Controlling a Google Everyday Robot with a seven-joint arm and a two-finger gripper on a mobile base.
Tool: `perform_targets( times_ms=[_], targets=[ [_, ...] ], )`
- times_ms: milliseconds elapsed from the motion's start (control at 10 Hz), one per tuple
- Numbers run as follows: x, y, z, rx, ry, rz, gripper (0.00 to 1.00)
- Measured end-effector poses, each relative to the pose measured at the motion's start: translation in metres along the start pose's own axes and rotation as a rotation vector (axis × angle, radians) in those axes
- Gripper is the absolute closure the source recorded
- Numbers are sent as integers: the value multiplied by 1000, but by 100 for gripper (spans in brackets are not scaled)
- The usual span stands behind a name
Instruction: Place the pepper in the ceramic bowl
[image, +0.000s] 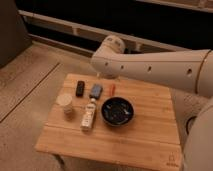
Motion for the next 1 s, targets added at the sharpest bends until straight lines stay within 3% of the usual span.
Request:
perform_targets(
  times_ms=[200,400,600,800,1000],
  targets=[
    [-15,-9,1,-94,-17,31,35],
    [-28,-5,1,-264,-40,35,35],
    [-37,-2,0,-394,-62,23,35],
    [-45,-5,-2,-458,-89,26,35],
    [-46,-5,-1,-470,-96,14,35]
  ],
)
